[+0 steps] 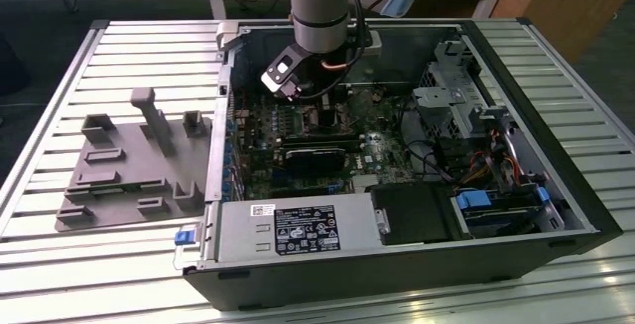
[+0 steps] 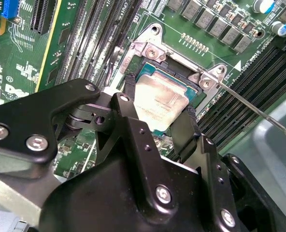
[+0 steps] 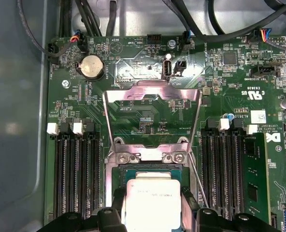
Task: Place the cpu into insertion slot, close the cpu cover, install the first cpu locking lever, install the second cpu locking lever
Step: 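Place the cpu into insertion slot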
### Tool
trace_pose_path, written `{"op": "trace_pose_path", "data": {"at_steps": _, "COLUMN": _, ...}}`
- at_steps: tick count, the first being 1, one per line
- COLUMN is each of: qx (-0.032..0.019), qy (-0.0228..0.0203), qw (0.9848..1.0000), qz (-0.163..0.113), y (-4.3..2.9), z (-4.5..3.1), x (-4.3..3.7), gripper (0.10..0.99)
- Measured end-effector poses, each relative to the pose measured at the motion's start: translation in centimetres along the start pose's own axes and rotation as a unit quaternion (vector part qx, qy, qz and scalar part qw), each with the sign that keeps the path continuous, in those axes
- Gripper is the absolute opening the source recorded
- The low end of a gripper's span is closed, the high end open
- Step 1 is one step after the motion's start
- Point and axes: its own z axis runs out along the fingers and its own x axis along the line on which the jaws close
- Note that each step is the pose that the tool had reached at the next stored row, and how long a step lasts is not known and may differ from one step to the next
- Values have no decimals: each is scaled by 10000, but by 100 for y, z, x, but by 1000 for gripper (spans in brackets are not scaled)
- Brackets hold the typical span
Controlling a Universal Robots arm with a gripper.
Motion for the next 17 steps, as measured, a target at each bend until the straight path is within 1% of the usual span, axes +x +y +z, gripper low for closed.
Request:
{"op": "trace_pose_path", "data": {"at_steps": 10, "qx": -1, "qy": 2, "qw": 10000, "qz": -5, "y": 8, "z": 2, "x": 1, "gripper": 537}}
{"op": "trace_pose_path", "data": {"at_steps": 17, "qx": 0, "qy": 5, "qw": 10000, "qz": -37, "y": 10, "z": -14, "x": 1, "gripper": 537}}
